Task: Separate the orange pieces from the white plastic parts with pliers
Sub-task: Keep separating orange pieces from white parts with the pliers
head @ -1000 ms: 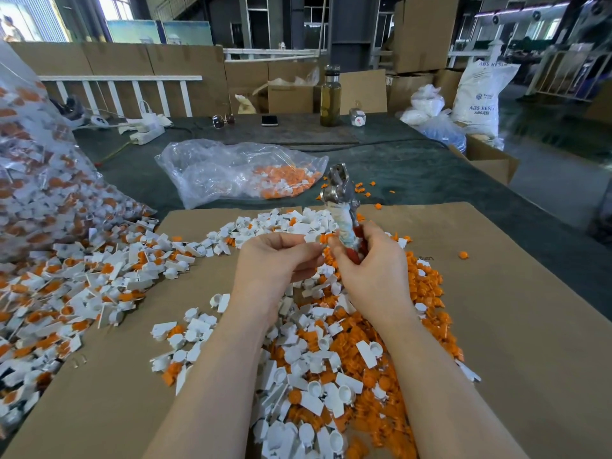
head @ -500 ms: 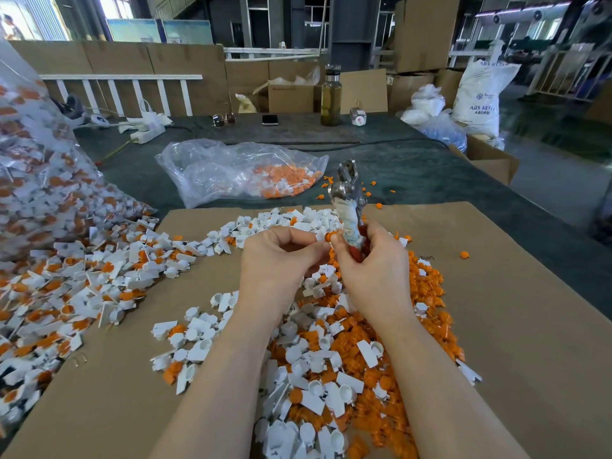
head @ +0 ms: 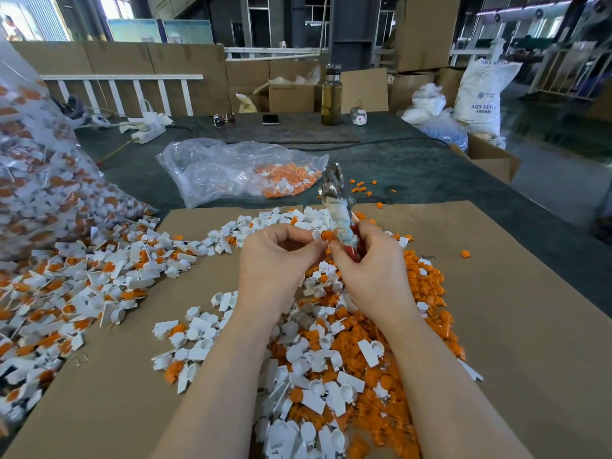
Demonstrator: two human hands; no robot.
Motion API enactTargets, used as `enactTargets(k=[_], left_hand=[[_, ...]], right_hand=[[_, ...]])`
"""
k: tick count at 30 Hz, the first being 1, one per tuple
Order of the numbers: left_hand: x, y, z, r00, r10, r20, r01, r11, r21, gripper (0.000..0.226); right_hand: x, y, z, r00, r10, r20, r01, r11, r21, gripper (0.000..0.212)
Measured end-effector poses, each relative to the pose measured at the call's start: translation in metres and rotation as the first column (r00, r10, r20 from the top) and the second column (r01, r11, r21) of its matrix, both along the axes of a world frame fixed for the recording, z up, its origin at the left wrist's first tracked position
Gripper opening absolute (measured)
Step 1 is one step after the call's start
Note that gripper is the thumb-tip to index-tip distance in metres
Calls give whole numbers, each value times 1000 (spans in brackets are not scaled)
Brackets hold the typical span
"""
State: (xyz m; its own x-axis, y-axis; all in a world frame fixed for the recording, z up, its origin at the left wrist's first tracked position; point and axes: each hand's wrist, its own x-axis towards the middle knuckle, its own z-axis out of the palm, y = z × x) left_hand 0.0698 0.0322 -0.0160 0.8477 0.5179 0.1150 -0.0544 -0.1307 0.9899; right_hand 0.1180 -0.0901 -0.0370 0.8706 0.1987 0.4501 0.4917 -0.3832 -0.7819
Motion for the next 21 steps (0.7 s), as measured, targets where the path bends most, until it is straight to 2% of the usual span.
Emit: enactTargets(k=[11,21], left_hand=[[3,1,-5,998,68,-12,-66,990,124,15],[4,15,-9,991,16,133,-2,994,-111,8]], right_hand=[[-1,-2,3,993,75,-96,-76,997,-1,7],[-3,-12,10,955,219,-200,-246,961,-126,15]])
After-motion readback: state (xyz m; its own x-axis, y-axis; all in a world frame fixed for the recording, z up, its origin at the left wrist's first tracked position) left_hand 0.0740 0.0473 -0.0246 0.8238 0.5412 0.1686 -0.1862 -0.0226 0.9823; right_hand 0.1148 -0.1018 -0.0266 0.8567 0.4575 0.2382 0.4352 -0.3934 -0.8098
